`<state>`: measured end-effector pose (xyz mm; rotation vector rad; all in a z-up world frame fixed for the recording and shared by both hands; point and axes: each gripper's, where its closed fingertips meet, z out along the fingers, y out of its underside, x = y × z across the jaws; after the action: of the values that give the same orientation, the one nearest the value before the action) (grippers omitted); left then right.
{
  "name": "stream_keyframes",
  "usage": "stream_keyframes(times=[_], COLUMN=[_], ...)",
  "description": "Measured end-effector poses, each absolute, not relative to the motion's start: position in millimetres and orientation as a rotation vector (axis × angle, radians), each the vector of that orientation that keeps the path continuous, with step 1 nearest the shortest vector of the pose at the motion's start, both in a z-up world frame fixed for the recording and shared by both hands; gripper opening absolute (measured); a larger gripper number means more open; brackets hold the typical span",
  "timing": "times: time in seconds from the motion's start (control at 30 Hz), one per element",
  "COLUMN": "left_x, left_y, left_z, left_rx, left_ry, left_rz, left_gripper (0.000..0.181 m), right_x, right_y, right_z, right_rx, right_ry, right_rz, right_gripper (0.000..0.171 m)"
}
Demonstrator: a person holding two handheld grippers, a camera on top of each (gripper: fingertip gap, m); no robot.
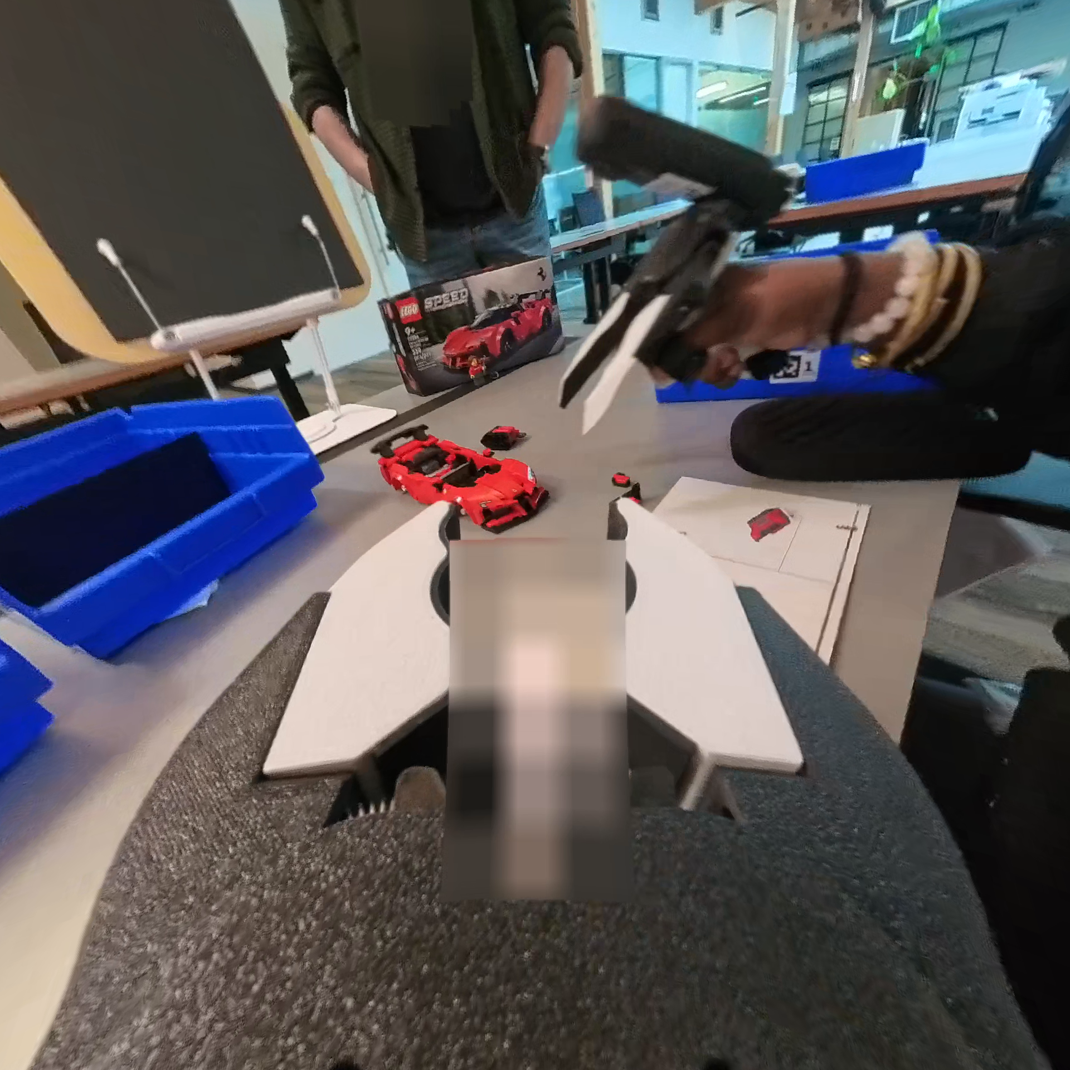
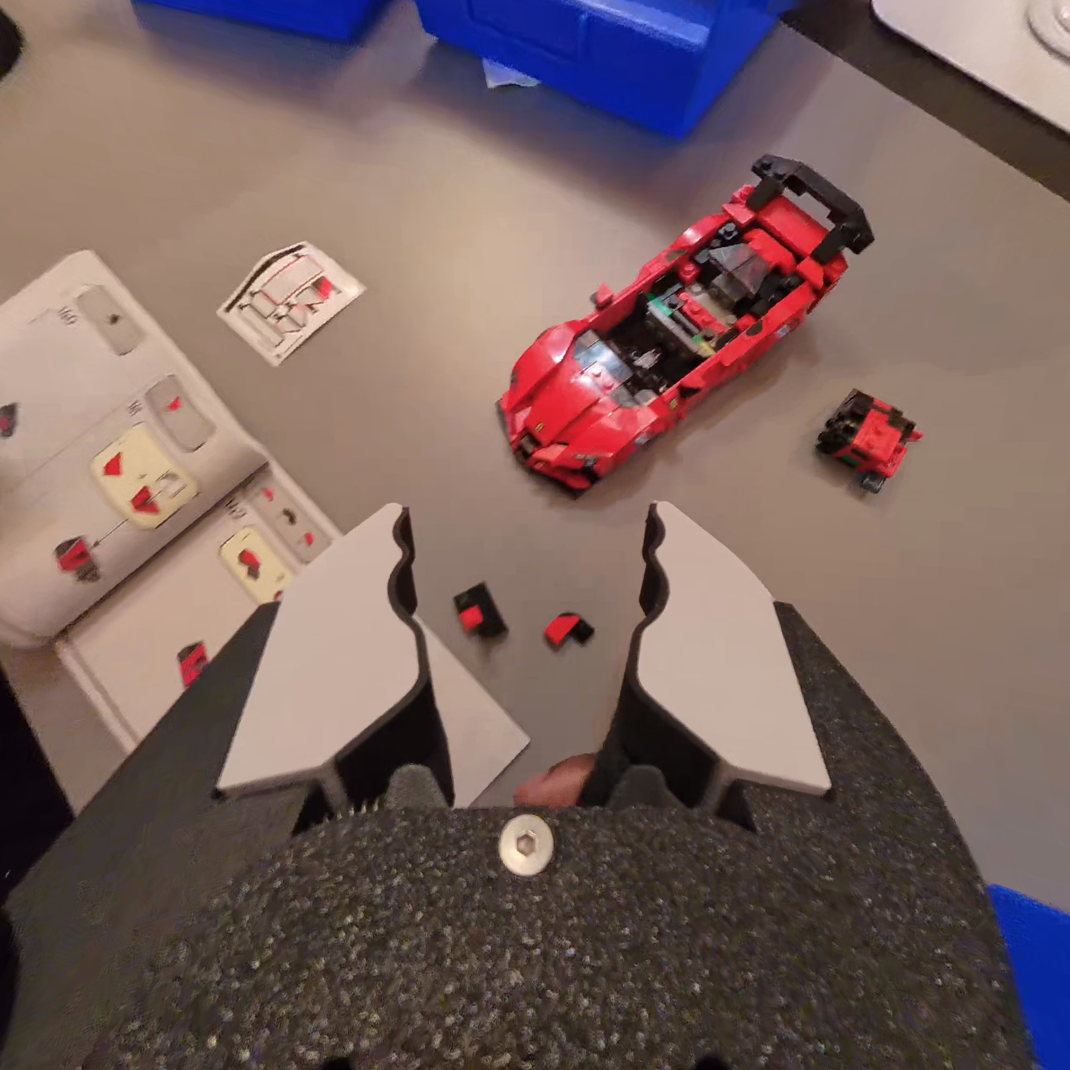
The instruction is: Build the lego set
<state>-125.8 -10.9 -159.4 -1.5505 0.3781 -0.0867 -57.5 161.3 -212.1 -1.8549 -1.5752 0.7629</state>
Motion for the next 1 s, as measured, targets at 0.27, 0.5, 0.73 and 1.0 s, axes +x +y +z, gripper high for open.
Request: stream_keyframes(times=[0.27, 0.5, 0.73, 1.0], left_x=[-133, -126, -117, -112], left_y=[9, 40, 42, 41], left_z=[-140, -138, -135, -157], left_rx=[-1.588, -1.659, -1.602, -1.599], left_ry=[0.303, 0.460, 0.439, 0.452], left_rz=[-0.186, -0.208, -0.155, -0.243], left_gripper=[0.045, 0.063, 0.073, 0.059], right_x=[-41, -15, -18, -5], right_y=[105, 89, 90, 101], right_z=[-207, -196, -157, -95], right_rx=[-1.756, -1.571, -1.278, -0.902], right_ry=[-1.557, -1.587, -1.407, -1.077], right_rz=[1.095, 1.076, 1.215, 1.210], right_gripper=[0.083, 0.087, 0.091, 0.075])
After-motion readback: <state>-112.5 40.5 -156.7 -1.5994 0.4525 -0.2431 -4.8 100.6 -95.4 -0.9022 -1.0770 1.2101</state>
